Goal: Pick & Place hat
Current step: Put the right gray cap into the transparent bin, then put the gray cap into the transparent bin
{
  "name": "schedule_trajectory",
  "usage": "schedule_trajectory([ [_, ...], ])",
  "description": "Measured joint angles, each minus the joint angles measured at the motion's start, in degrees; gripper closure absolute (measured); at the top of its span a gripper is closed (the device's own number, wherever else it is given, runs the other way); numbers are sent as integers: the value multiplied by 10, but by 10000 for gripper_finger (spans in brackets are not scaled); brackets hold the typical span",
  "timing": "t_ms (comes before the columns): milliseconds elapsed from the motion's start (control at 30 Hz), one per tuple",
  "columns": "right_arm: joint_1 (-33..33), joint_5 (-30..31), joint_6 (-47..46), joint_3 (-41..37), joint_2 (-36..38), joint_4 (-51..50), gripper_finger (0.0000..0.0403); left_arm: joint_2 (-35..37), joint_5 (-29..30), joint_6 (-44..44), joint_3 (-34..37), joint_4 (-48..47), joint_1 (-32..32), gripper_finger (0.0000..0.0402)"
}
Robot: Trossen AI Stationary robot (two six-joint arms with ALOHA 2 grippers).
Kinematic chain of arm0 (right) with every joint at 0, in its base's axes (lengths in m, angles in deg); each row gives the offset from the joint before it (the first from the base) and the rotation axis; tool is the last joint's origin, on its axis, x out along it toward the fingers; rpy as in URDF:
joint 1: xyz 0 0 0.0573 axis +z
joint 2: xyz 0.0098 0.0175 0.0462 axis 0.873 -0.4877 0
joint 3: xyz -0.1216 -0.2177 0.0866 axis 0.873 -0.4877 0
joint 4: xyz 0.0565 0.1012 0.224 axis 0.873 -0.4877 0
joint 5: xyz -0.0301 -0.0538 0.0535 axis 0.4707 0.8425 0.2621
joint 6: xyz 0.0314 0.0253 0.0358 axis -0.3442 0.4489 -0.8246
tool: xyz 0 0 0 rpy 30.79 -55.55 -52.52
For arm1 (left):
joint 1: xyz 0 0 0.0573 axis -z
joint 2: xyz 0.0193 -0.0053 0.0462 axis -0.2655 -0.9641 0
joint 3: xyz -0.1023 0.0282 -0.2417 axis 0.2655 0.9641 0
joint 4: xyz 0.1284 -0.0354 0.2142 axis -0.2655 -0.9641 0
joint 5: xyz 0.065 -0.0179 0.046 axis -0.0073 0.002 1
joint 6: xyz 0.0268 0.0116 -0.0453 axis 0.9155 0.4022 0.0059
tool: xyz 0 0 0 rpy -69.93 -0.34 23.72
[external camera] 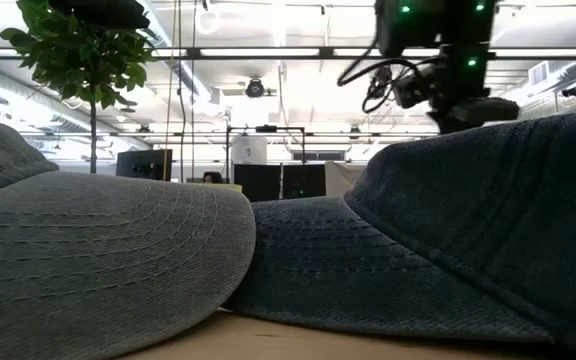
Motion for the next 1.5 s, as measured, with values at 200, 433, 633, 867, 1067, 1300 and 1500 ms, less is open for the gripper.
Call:
schedule_trajectory([
  [200, 1, -19, 50, 13, 0, 41, 403, 0, 0, 1, 0, 0, 0, 246],
  [433, 40, 38, 22, 130, 0, -6, 403, 0, -2, -33, 0, 0, 3, 246],
  [633, 97, 11, -47, 224, 0, 40, 403, -7, -83, -48, 0, 5, 19, 260],
  [867, 168, -37, -26, 229, -11, 148, 402, -50, -146, -22, 0, 78, 84, 278],
  [1067, 190, -22, -79, 229, -49, 195, 366, -109, -154, 13, 0, 78, 104, 257],
  [1300, 192, -40, -103, 229, -115, 206, 296, -232, -238, -20, 0, 97, 132, 203],
  [1500, 200, -72, -114, 229, -162, 242, 242, -329, -240, -32, 0, 115, 154, 192],
])
